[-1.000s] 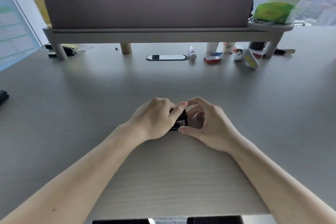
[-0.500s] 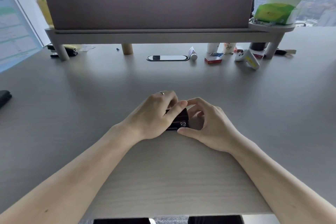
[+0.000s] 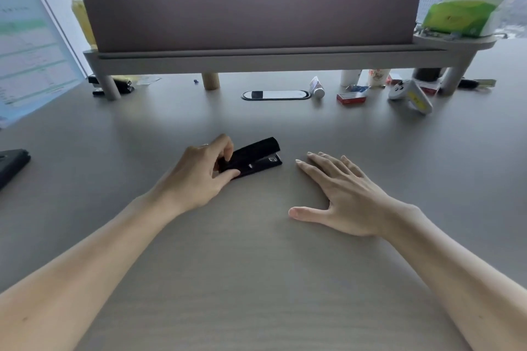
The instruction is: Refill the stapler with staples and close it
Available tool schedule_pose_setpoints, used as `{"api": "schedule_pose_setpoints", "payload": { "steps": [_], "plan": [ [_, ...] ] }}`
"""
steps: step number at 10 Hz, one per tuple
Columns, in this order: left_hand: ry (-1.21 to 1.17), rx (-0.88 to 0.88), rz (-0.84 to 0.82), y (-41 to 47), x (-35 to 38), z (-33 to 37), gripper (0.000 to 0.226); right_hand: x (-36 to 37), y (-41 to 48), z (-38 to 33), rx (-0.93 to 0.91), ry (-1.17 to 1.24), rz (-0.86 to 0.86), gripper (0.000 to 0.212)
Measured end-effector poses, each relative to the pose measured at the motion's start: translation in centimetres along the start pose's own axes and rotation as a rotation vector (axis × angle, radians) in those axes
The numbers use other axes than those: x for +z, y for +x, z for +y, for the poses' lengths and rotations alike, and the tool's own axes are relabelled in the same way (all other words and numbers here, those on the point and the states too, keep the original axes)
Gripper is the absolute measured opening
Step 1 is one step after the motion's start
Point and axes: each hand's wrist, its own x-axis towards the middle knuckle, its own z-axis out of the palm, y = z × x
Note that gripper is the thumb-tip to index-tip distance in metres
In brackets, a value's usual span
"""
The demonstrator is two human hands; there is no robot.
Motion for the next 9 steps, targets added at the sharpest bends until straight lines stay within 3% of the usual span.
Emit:
{"api": "schedule_pose_setpoints", "payload": {
  "steps": [3, 5, 8, 9],
  "plan": [
    [0.072, -0.187, 0.222, 11.1, 5.2, -3.6, 0.031, -0.3, 4.5, 0.5, -0.059, -0.014, 0.01, 0.121],
    [0.076, -0.239, 0.238, 16.3, 7.1, -4.1, 0.031, 0.0, 4.8, 1.0, -0.068, -0.009, 0.021, 0.125],
    [0.072, -0.209, 0.207, 17.3, 7.1, -4.4, 0.034, -0.3, 4.5, 0.8, -0.071, 0.0, -0.009, 0.123],
    [0.063, -0.229, 0.233, 16.7, 7.0, -4.5, 0.047, -0.5, 4.6, 0.6, -0.051, 0.012, -0.022, 0.124]
  ]
}}
